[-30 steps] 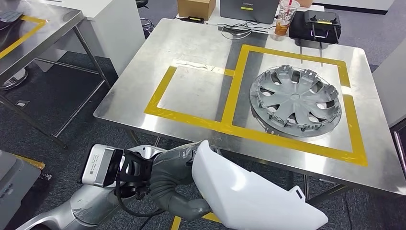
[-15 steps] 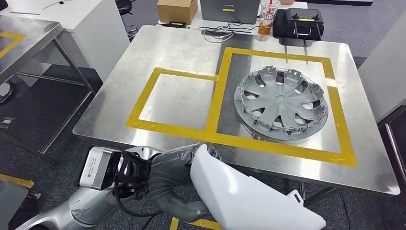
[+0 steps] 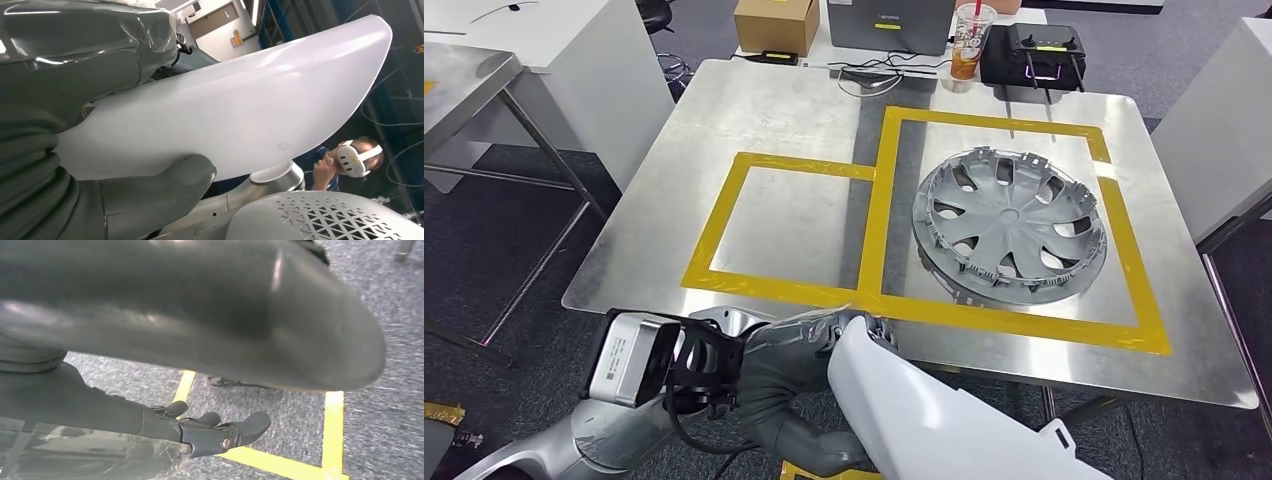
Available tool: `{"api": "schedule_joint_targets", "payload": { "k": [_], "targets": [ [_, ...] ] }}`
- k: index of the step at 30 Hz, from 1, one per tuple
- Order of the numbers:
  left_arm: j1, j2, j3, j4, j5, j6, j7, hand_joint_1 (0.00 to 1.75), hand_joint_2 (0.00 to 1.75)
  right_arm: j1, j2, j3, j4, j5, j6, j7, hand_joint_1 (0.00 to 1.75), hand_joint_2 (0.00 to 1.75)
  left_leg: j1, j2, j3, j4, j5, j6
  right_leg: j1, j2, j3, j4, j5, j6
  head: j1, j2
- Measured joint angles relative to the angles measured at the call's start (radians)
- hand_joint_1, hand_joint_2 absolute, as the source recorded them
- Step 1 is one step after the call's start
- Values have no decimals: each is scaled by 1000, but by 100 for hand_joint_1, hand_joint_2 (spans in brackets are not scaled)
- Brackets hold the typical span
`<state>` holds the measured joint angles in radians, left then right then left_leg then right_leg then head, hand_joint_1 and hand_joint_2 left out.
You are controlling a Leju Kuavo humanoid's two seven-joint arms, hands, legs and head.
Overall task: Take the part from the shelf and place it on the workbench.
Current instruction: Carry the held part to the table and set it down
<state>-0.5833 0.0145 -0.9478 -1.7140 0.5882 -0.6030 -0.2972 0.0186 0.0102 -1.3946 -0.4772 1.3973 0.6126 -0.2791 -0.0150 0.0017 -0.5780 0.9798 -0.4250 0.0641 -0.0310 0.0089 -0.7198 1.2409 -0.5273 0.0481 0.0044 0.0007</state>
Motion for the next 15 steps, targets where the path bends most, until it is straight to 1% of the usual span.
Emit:
{"api": "schedule_joint_targets", "payload": {
  "k": [1, 2, 3, 4, 5, 6, 8, 9, 10, 12, 13, 14, 15],
  "targets": [
    [0, -1, -1, 0, -2, 0, 1, 175, 175, 0, 0, -1, 1, 0, 0, 0, 0, 0, 0, 3, 5, 5, -8, -3, 0, -9, 25, -67, 37, 10, 0, 0],
    [-1, -2, -1, 0, -4, 0, 1, 175, 175, -1, -1, -1, 2, -1, 0, -1, 0, 0, -3, 6, 8, 12, -18, -7, 1, -22, 54, -135, 69, 13, 1, 0],
    [-2, -3, -2, 0, -6, 0, 3, 175, 175, -2, -2, -2, 3, -1, -1, -2, 0, 0, -6, 8, 9, 20, -27, -12, 2, -30, 77, -187, 91, 9, 1, 0],
    [-2, -4, -2, 0, -8, 0, 4, 175, 175, -3, -2, -3, 4, -1, -1, -3, 0, 0, -10, 11, 9, 27, -35, -17, 4, -35, 90, -214, 101, 1, 1, 0],
    [-3, -4, -2, -1, -10, 0, 6, 175, 175, -5, -2, -4, 5, -1, -1, -3, 0, 0, -12, 14, 9, 32, -41, -22, 6, -34, 94, -222, 102, -10, 1, 0],
    [-4, -5, -2, -1, -11, 0, 7, 175, 175, -5, -2, -4, 6, 0, -2, -3, 0, 0, -12, 18, 9, 33, -45, -25, 6, -25, 95, -222, 100, -18, 0, 0],
    [-5, -5, -2, -3, -11, 1, 8, 175, 175, -6, -1, -5, 9, 1, -4, -4, 0, 0, -6, 18, 5, 48, -60, -35, 1, -16, 100, -224, 97, -28, -1, 0],
    [-7, -5, -2, -5, -11, 1, 8, 175, 175, -6, -2, -5, 10, 2, -6, -5, 0, 0, -3, 16, -8, 77, -77, -42, -2, -11, 104, -224, 95, -32, -2, 0],
    [-7, -4, -2, -6, -11, 2, 8, 175, 175, -7, -2, -5, 11, 3, -8, -5, 0, 0, 2, 12, -33, 128, -100, -50, -3, -5, 107, -225, 93, -36, -3, 0],
    [-8, -2, -4, -8, -11, 3, 8, 175, 175, -8, -3, -5, 12, 7, -13, -6, 0, 0, 11, 8, -109, 264, -151, -61, -3, 4, 112, -225, 90, -41, -4, 0],
    [-8, -1, -5, -8, -11, 3, 8, 175, 175, -8, -3, -5, 13, 9, -15, -6, 0, 0, 14, 8, -143, 315, -160, -64, -3, 9, 113, -225, 88, -42, -4, 0],
    [-8, 1, -8, -8, -12, 4, 8, 175, 175, -8, -3, -5, 14, 12, -15, -6, 0, 0, 16, 7, -161, 330, -150, -64, -3, 13, 116, -224, 86, -42, -4, 0],
    [-8, 2, -10, -9, -12, 4, 8, 175, 175, -7, -4, -5, 15, 15, -16, -6, 0, 0, 17, 7, -159, 305, -121, -62, -3, 18, 120, -225, 83, -42, -4, 0]
  ]
}}
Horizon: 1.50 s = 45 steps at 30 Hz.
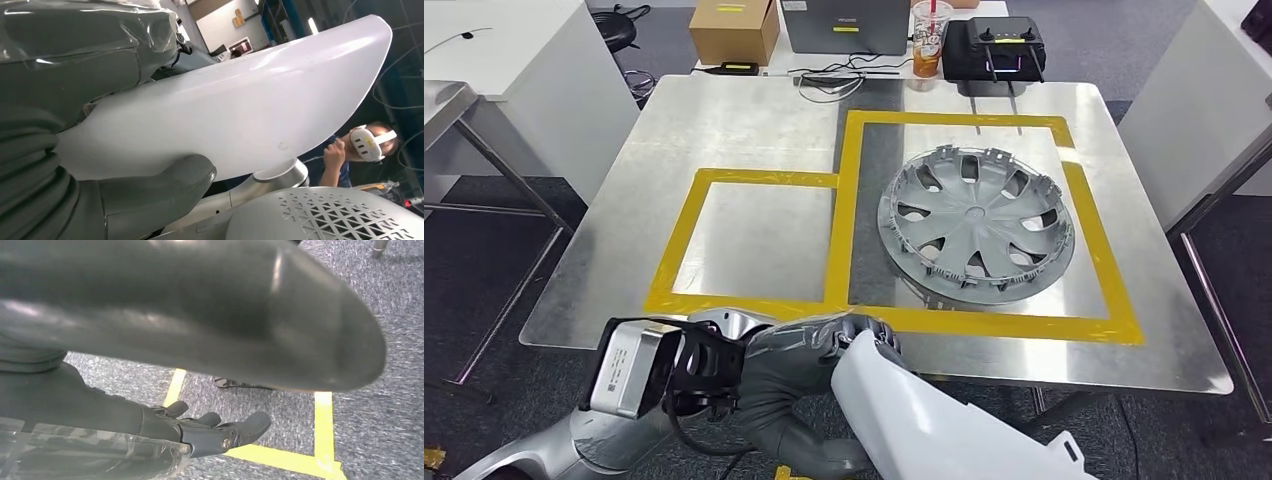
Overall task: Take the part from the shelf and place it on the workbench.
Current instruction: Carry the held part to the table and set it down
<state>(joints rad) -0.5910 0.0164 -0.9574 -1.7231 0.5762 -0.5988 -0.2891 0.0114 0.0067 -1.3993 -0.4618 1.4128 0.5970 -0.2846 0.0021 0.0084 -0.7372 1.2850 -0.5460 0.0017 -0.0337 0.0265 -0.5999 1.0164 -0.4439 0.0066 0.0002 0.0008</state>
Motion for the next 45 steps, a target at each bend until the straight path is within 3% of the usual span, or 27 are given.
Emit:
{"api": "schedule_joint_targets", "payload": {
  "k": [2, 4, 8, 10, 12, 14, 15, 17, 18, 20, 22, 24, 26, 28, 29, 30, 31, 33, 35, 38, 40, 43, 45],
  "targets": [
    [-2, 1, -3, -6, 0, 1, 0, 175, 175, 0, 0, 0, 5, 6, 0, -1, 0, 0, -2, -7, 54, -137, 82, 13, 0, 8, 10, -1, -5, 3, 0, 0],
    [-9, 1, -5, -13, 0, 0, 1, 175, 175, -1, -2, 0, 12, 11, -1, -5, 0, 0, -8, -15, 102, -243, 123, 29, 3, 13, 13, -1, -10, 10, 1, 0],
    [-18, 1, -11, -23, -1, 0, 7, 175, 175, -1, -7, 1, 25, 19, -6, -11, 0, 0, -12, -15, 126, -285, 130, 44, 0, 7, 12, -3, -15, 30, 1, 0],
    [-23, -1, -14, -26, -1, 0, 9, 175, 175, -2, -10, 1, 29, 21, -6, -12, 0, 0, -9, -11, 142, -306, 139, 55, 2, -6, -14, 52, -43, 29, 3, 0],
    [-24, -1, -18, -27, -2, 1, 10, 175, 175, -2, -15, 2, 32, 21, -7, -12, 0, 0, -14, -9, 146, -309, 138, 60, 3, -13, -78, 180, -93, 24, 3, 0],
    [-23, 0, -23, -27, -24, 11, 14, 175, 175, -2, -19, 2, 36, 22, -13, -14, 0, 0, -17, -9, 145, -307, 137, 62, 3, -14, -125, 264, -114, 30, 3, 0],
    [-24, 0, -26, -27, -49, 23, 20, 175, 175, -2, -20, 2, 41, 23, -20, -17, 0, 0, -17, -9, 145, -305, 135, 61, 2, -15, -120, 248, -101, 39, 3, 0],
    [-31, 5, -31, -25, -123, 60, 32, 175, 175, -6, -27, 2, 54, 28, -42, -26, 0, 0, -17, -10, 144, -296, 130, 56, -1, -22, -59, 119, -47, 56, 3, 0],
    [-41, 10, -31, -18, -170, 82, 31, 175, 175, -11, -32, 3, 64, 32, -56, -31, 0, 0, -19, -10, 141, -289, 125, 51, -1, -25, -26, 56, -25, 56, 4, 0],
    [-72, 29, -18, 23, -294, 113, -1, 175, 175, -19, -44, 7, 91, 43, -91, -39, 0, 0, -23, -9, 137, -276, 117, 41, 3, -27, 5, -3, -6, 41, 3, 0],
    [-106, 54, 11, 98, -422, 125, -54, 175, 175, -23, -55, 11, 119, 53, -119, -47, 0, 0, -22, -8, 136, -272, 115, 35, 5, -23, 6, -2, -2, 22, 2, 0],
    [-128, 70, 42, 164, -508, 132, -83, 175, 175, -25, -62, 16, 139, 58, -131, -49, 0, 0, -17, -8, 127, -252, 101, 24, 2, -22, 8, -4, 0, 13, 1, 0],
    [-143, 76, 67, 212, -565, 149, -84, 175, 175, -27, -67, 21, 152, 59, -134, -49, 0, 0, -11, -9, 87, -164, 51, 10, -1, -21, 9, -4, 1, 8, -2, 0],
    [-151, 79, 88, 260, -602, 169, -78, 175, 175, -28, -70, 23, 162, 59, -134, -49, 0, 0, -4, -9, 24, -33, -4, -1, 0, -20, 9, -4, 1, 6, -4, 0],
    [-153, 80, 97, 282, -614, 178, -74, 175, 175, -27, -70, 23, 165, 59, -134, -49, 0, 0, -1, -9, 2, 8, -13, -3, 0, -19, 9, -4, 1, 6, -4, 0],
    [-153, 82, 106, 299, -622, 187, -71, 175, 175, -27, -70, 24, 167, 59, -133, -49, 0, 0, 1, -9, -3, 13, -4, -3, 0, -18, 9, -4, 1, 6, -4, 0],
    [-153, 83, 116, 312, -628, 195, -69, 175, 175, -27, -70, 24, 169, 60, -132, -49, 0, 0, 2, -9, 10, -21, 23, -1, 0, -16, 10, -4, 1, 6, -4, 0],
    [-155, 84, 139, 328, -641, 212, -63, 175, 175, -28, -70, 24, 170, 60, -127, -49, 0, 0, 0, -10, 76, -161, 91, 9, 0, -12, 11, -4, 1, 7, -4, 0],
    [-157, 83, 161, 338, -663, 228, -52, 175, 175, -29, -68, 24, 170, 60, -122, -49, 0, 0, -5, -12, 122, -257, 119, 17, 4, -9, 8, -5, 1, 11, -4, 0],
    [-159, 84, 181, 356, -707, 245, -32, 175, 175, -27, -64, 24, 169, 65, -116, -49, 0, 0, -9, -11, 131, -276, 121, 29, 4, -10, 4, -8, 2, 25, -4, 0],
    [-163, 84, 188, 372, -750, 256, -18, 175, 175, -27, -62, 24, 169, 68, -113, -50, 0, 0, -5, -10, 138, -291, 129, 41, 4, -13, -11, 19, -14, 28, -2, 0],
    [-168, 86, 185, 426, -868, 286, 0, 175, 175, -29, -63, 24, 169, 74, -111, -58, 0, 0, -8, -9, 140, -297, 133, 52, 6, -16, -97, 193, -84, 19, 1, 0],
    [-155, 91, 176, 484, -974, 318, 4, 175, 175, -28, -64, 24, 169, 79, -110, -63, 0, 0, -10, -9, 140, -297, 133, 53, 6, -17, -135, 267, -100, 25, 1, 0]
  ]
}}
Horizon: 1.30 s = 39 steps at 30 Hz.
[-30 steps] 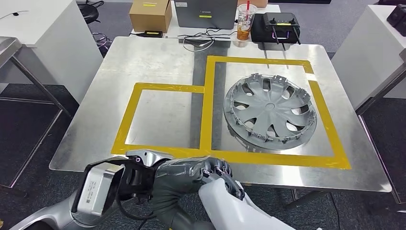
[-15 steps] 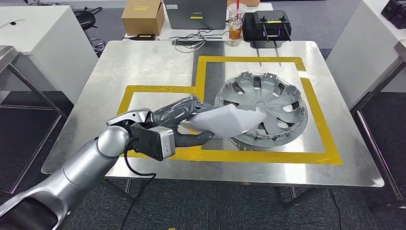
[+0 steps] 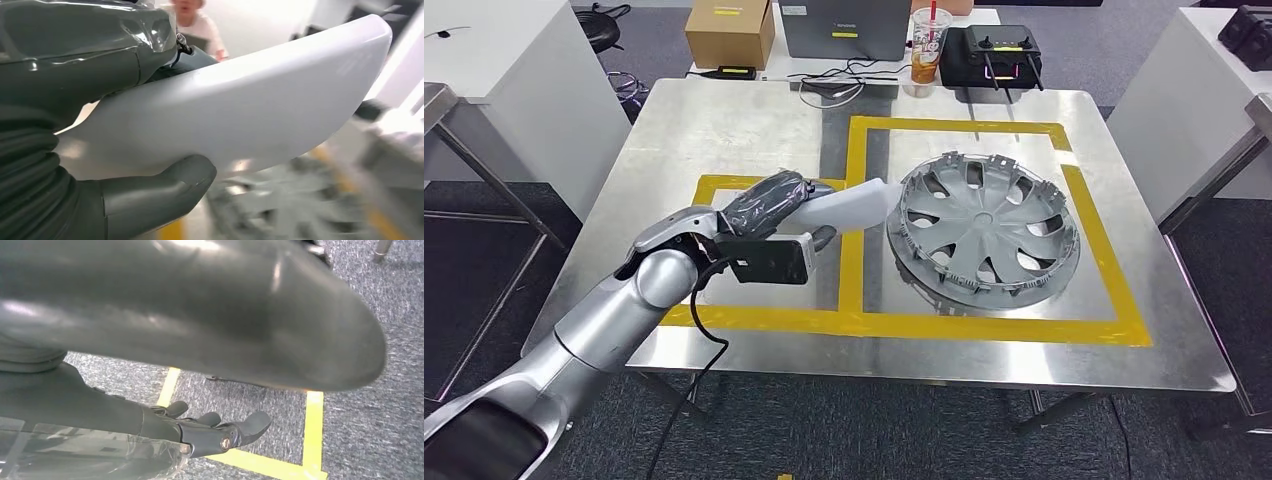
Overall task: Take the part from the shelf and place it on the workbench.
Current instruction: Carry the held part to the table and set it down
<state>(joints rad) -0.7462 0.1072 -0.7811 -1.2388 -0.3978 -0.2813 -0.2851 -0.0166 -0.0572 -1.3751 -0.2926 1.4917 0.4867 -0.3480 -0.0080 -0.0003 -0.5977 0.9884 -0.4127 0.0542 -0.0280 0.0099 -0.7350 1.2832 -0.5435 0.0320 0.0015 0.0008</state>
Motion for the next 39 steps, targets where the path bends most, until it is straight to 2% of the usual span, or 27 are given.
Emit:
{"api": "schedule_joint_targets", "payload": {
  "k": [1, 3, 4, 5, 7, 9, 10, 11, 13, 14, 15, 16, 17, 19, 21, 25, 26, 28, 29, 30, 31, 32, 33, 34, 35, 36, 39],
  "targets": [
    [9, 2, -5, 29, -51, 20, 0, 175, 175, 0, -1, 0, 0, 3, 0, -1, 0, 0, 0, 0, 0, 1, 0, -1, -1, -1, 10, -22, 15, 8, 0, 0],
    [25, 4, -14, 80, -134, 62, 0, 175, 175, 0, -3, 1, 0, 8, -2, -1, 0, 0, 0, -1, -2, 9, -4, -6, -5, -7, 74, -154, 64, 24, 1, 0],
    [31, 4, -17, 99, -159, 78, 1, 175, 175, -2, -4, 1, 0, 10, -3, -1, 0, 0, -2, -1, -6, 17, -8, -11, -6, -8, 104, -213, 83, 25, 2, 0],
    [35, 4, -18, 117, -176, 88, 0, 175, 175, -3, -5, 2, 0, 11, -4, -1, 0, 0, -4, -2, -11, 24, -11, -17, -5, -9, 121, -248, 93, 20, 2, 0],
    [42, 5, -19, 144, -191, 96, 0, 175, 175, -4, -5, 2, 1, 14, -4, -2, 0, 0, -7, -2, -19, 32, -14, -25, -1, -5, 126, -258, 96, 3, 1, 0],
    [47, 6, -19, 161, -209, 97, 3, 175, 175, -3, -5, 3, 1, 16, -5, -2, 0, 0, -3, -2, -23, 39, -20, -31, -4, -4, 126, -257, 99, -8, 0, 0],
    [48, 7, -19, 167, -227, 99, 9, 175, 175, -4, -5, 4, 1, 17, -6, -2, 0, 0, 0, -1, -33, 60, -34, -36, -6, -4, 127, -258, 99, -13, -2, 0],
    [49, 8, -18, 172, -253, 103, 18, 175, 175, -5, -6, 6, 1, 18, -9, -2, 0, 0, 3, -1, -53, 102, -58, -43, -8, -4, 128, -259, 100, -17, -3, 0],
    [57, 9, -18, 187, -318, 118, 35, 175, 175, -6, -7, 8, 1, 22, -15, -2, 0, 0, 9, -1, -115, 233, -117, -54, -7, -3, 129, -259, 99, -21, -7, 0],
    [66, 9, -17, 198, -351, 126, 42, 175, 175, -7, -7, 10, 2, 25, -19, -2, 0, 0, 11, -1, -145, 291, -135, -56, -6, -2, 129, -259, 99, -22, -7, 0],
    [76, 9, -16, 211, -384, 135, 48, 175, 175, -7, -8, 11, 4, 27, -21, -2, 0, 0, 12, -1, -161, 319, -137, -56, -6, 0, 129, -259, 99, -22, -7, 0],
    [86, 9, -15, 223, -413, 145, 53, 175, 175, -8, -8, 13, 6, 28, -22, -2, 0, 0, 12, -1, -159, 307, -121, -55, -5, 1, 129, -259, 98, -22, -8, 0],
    [94, 9, -11, 236, -439, 154, 58, 175, 175, -9, -9, 15, 8, 29, -23, -2, 0, 0, 11, -1, -138, 259, -91, -50, -4, 3, 130, -259, 98, -23, -8, 0],
    [100, 6, 3, 260, -479, 175, 65, 175, 175, -11, -9, 20, 14, 30, -24, -2, 0, 0, 7, -1, -67, 117, -32, -36, 1, 6, 130, -259, 99, -22, -7, 0],
    [103, 0, 24, 282, -509, 195, 70, 175, 175, -13, -10, 25, 20, 32, -26, -1, 0, 0, 0, 0, -28, 42, -14, -25, 3, 5, 127, -261, 99, -17, -7, 0],
    [114, -14, 73, 307, -564, 207, 78, 175, 175, -17, -13, 34, 32, 36, -31, -1, 0, 0, 0, 2, -14, 14, -3, -11, 4, 1, 121, -253, 94, -2, -6, 0],
    [115, -19, 88, 312, -578, 207, 79, 175, 175, -18, -15, 38, 35, 37, -33, -1, 0, 0, 1, 2, -9, 4, 2, -5, 5, 0, 106, -221, 77, -3, -5, 0],
    [119, -31, 112, 323, -604, 203, 80, 175, 175, -20, -21, 46, 41, 39, -35, 0, 0, 0, 1, 3, -6, -3, 7, 3, 5, -1, 47, -98, 25, -11, -3, 0],
    [122, -36, 120, 330, -616, 202, 80, 131, 175, -21, -23, 50, 45, 40, -35, 0, 0, 0, -1, 2, -7, -2, 7, 3, 4, -1, 16, -35, 4, -11, -2, 0],
    [126, -41, 128, 336, -627, 200, 80, 87, 175, -21, -25, 54, 48, 41, -36, 1, 0, 0, -2, 2, -7, -2, 7, 3, 4, -1, -2, 2, -4, -8, -2, 0],
    [128, -45, 135, 341, -637, 200, 81, 44, 175, -22, -26, 57, 51, 43, -36, 2, 0, 0, -3, 1, -8, -1, 7, 3, 3, -2, -3, 0, 4, -2, -2, 0],
    [129, -50, 142, 345, -646, 200, 81, 0, 175, -23, -28, 61, 54, 44, -37, 3, 0, 0, -3, 0, -8, 1, 6, 2, 3, -3, 18, -42, 25, 7, -2, 0],
    [128, -55, 150, 348, -654, 200, 81, 0, 175, -25, -30, 65, 56, 45, -37, 4, 0, 0, -3, -1, -8, 6, 4, 0, 2, -5, 54, -114, 53, 15, -2, 0],
    [126, -60, 158, 349, -661, 201, 81, 0, 175, -29, -31, 69, 59, 45, -37, 4, 0, 0, -5, -1, -11, 12, 1, -5, 3, -7, 90, -183, 76, 18, -2, 0],
    [124, -63, 166, 350, -669, 201, 81, 0, 175, -33, -33, 73, 60, 46, -37, 5, 0, 0, -7, -1, -14, 19, -3, -9, 3, -8, 116, -234, 92, 15, -2, 0],
    [122, -66, 174, 350, -677, 202, 79, 0, 175, -36, -35, 77, 62, 46, -36, 6, 0, 0, -9, -1, -17, 25, -6, -13, 4, -8, 130, -260, 99, 9, -2, 0],
    [123, -73, 197, 347, -699, 210, 71, 0, 175, -43, -35, 85, 67, 46, -35, 14, 0, 0, -8, -1, -23, 31, -9, -23, 6, -5, 131, -265, 102, -11, -3, 0]
  ]
}}
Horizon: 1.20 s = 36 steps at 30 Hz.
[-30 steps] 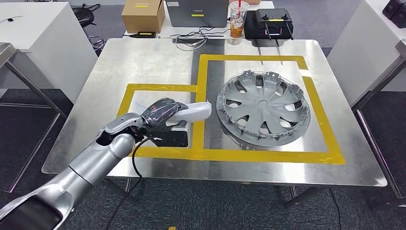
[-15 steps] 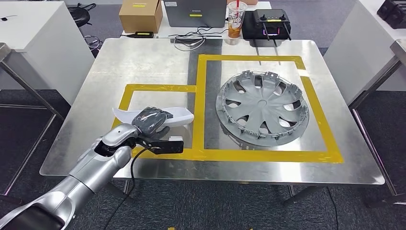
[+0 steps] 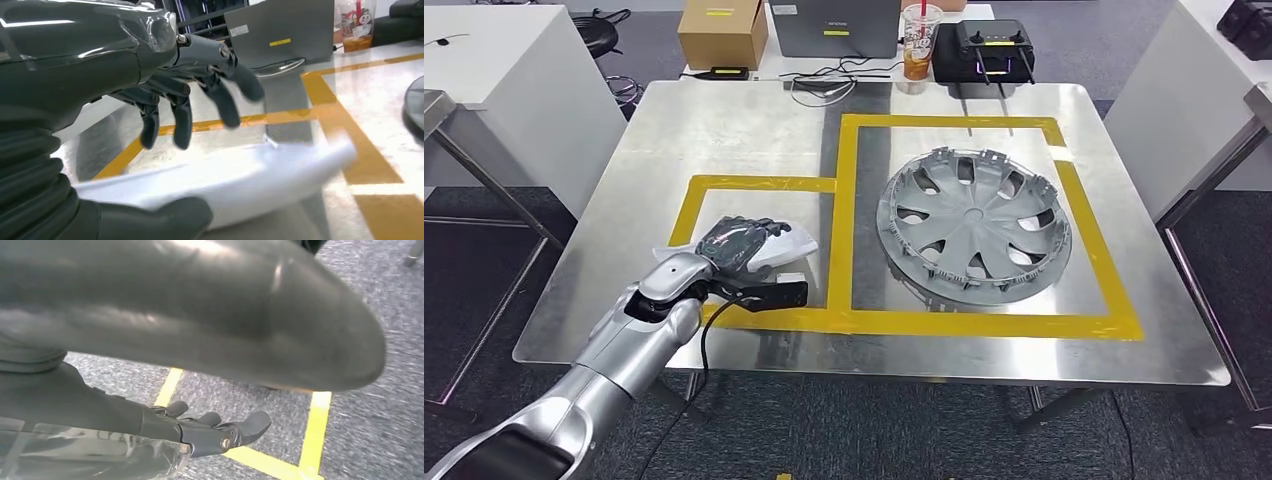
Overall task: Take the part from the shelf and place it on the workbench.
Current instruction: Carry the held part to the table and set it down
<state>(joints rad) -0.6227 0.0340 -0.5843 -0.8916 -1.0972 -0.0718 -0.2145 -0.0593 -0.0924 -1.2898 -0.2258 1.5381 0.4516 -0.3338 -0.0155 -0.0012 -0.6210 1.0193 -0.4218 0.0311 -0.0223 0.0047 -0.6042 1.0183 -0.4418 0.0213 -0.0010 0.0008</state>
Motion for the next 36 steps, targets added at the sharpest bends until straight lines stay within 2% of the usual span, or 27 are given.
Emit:
{"api": "schedule_joint_targets", "payload": {
  "k": [2, 5, 6, 7, 8, 10, 11, 12, 14, 16, 17, 18, 20, 21, 22, 23, 25, 27, 28, 30, 32, 33, 35, 36],
  "targets": [
    [2, -5, 15, -7, -11, 6, -10, 0, 175, -4, 0, 6, 2, 0, 0, 5, 0, 0, 4, 0, -20, 41, -29, -12, -6, 0, 2, -2, 2, -9, -4, 0],
    [14, -13, 34, -16, -22, 17, -29, 0, 175, -10, 1, 13, 3, -2, 0, 9, 0, 0, 15, 0, -105, 225, -115, -30, -8, 0, 2, -2, 3, -16, -9, 0],
    [22, -16, 39, -18, -25, 23, -37, 0, 175, -10, 1, 15, 4, -3, 0, 10, 0, 0, 18, 0, -127, 272, -128, -33, -7, 1, 2, -2, 3, -16, -9, 0],
    [30, -20, 44, -21, -26, 29, -45, 0, 175, -11, 2, 16, 5, -4, 0, 10, 0, 0, 20, 0, -134, 283, -123, -33, -7, 1, 2, -2, 3, -16, -9, 0],
    [36, -24, 50, -27, -19, 34, -55, 0, 131, -12, 2, 17, 6, -6, 0, 11, 0, 0, 20, 0, -120, 253, -100, -31, -7, 2, 3, -2, 3, -16, -9, 0],
    [43, -34, 71, -44, 35, 38, -86, 0, 44, -13, 3, 18, 8, -11, 0, 10, 0, 0, 18, 0, -52, 117, -40, -19, -5, 4, 4, -2, 3, -16, -9, 0],
    [46, -42, 87, -57, 79, 34, -106, 0, 0, -13, 5, 19, 9, -14, 0, 10, 0, 0, 15, 0, -21, 57, -21, -13, -2, 4, 3, -2, 3, -14, -9, 0],
    [52, -52, 107, -73, 134, 21, -127, 0, 0, -13, 6, 19, 9, -18, 0, 10, 0, 0, 12, 0, -2, 19, -13, -7, -1, 4, 2, -3, 3, -11, -8, 0],
    [77, -77, 160, -120, 304, -51, -175, 0, 0, -10, 7, 19, 10, -26, -2, 8, 0, 0, 5, 1, 6, 2, -15, -1, 0, 4, 1, -6, 4, 0, -9, 0],
    [111, -108, 223, -189, 540, -152, -212, 0, 0, -4, 9, 19, 11, -35, -5, 6, 0, 0, 9, 2, 17, -15, -6, 11, -1, 2, -3, -1, -1, 9, -8, 0],
    [123, -124, 251, -220, 638, -185, -219, 0, 0, -1, 9, 19, 12, -37, -6, 4, 0, 0, 12, 3, 24, -25, 0, 18, 0, 2, -13, 22, -14, 10, -7, 0],
    [132, -137, 273, -247, 700, -205, -222, 0, 0, 2, 9, 19, 12, -39, -7, 3, 0, 0, 14, 4, 30, -34, 5, 23, 1, 1, -34, 65, -35, 7, -5, 0],
    [146, -152, 303, -280, 732, -221, -222, 0, 0, 5, 8, 19, 12, -39, -7, 3, 0, 0, 10, 4, 31, -37, 6, 27, 1, 1, -95, 195, -89, 2, -3, 0],
    [155, -157, 313, -292, 726, -225, -222, 0, 0, 7, 8, 19, 12, -39, -7, 3, 0, 0, 8, 4, 31, -36, 6, 28, 0, 1, -120, 248, -106, 4, -3, 0],
    [165, -160, 321, -302, 721, -228, -222, 0, 0, 9, 8, 19, 12, -40, -7, 3, 0, 0, 7, 3, 31, -36, 6, 28, 0, 1, -131, 270, -109, 9, -3, 0],
    [172, -164, 328, -311, 726, -234, -224, 0, 0, 11, 7, 19, 12, -40, -7, 3, 0, 0, 7, 1, 31, -35, 5, 27, -1, 0, -122, 249, -95, 17, -3, 0],
    [182, -171, 339, -330, 784, -263, -239, 0, 0, 11, 6, 19, 13, -42, -7, 3, 0, 0, 7, -1, 30, -28, 1, 22, -5, -3, -56, 115, -43, 34, -2, 0],
    [195, -174, 350, -378, 940, -321, -266, 0, 0, 11, 5, 19, 13, -46, -6, 3, 0, 0, 3, -1, 25, -16, -6, 13, -4, -4, -1, 9, -8, 30, -1, 0],
    [206, -173, 356, -422, 1035, -348, -272, 0, 0, 12, 5, 19, 13, -49, -4, 3, 0, 0, 1, -1, 23, -12, -8, 9, -2, -3, 9, -8, -4, 23, -1, 0],
    [233, -170, 366, -531, 1186, -381, -255, 0, 0, 19, 6, 18, 13, -54, 0, 3, 0, 0, 1, 0, 22, -8, -12, 4, -2, -1, 11, -8, -3, 9, -3, 0],
    [259, -160, 373, -638, 1258, -395, -238, 0, 0, 25, 8, 15, 12, -60, 2, 3, 0, 0, 4, 0, 14, 16, -35, -6, -6, -1, 15, -9, 0, -1, -5, 0],
    [273, -152, 377, -686, 1283, -401, -240, 0, 0, 27, 10, 13, 10, -65, 2, 3, 0, 0, 7, 0, -1, 54, -62, -14, -9, -1, 16, -10, 1, -4, -7, 0],
    [313, -130, 388, -769, 1326, -408, -254, 0, 0, 31, 14, 6, 3, -79, 6, 3, 0, 0, 14, 0, -52, 180, -133, -26, -8, -1, 16, -9, 2, -6, -10, 0],
    [340, -118, 395, -803, 1340, -408, -262, 0, 0, 35, 18, 1, -3, -86, 9, 3, 0, 0, 17, 0, -75, 239, -158, -30, -8, -1, 15, -9, 2, -6, -10, 0]
  ]
}}
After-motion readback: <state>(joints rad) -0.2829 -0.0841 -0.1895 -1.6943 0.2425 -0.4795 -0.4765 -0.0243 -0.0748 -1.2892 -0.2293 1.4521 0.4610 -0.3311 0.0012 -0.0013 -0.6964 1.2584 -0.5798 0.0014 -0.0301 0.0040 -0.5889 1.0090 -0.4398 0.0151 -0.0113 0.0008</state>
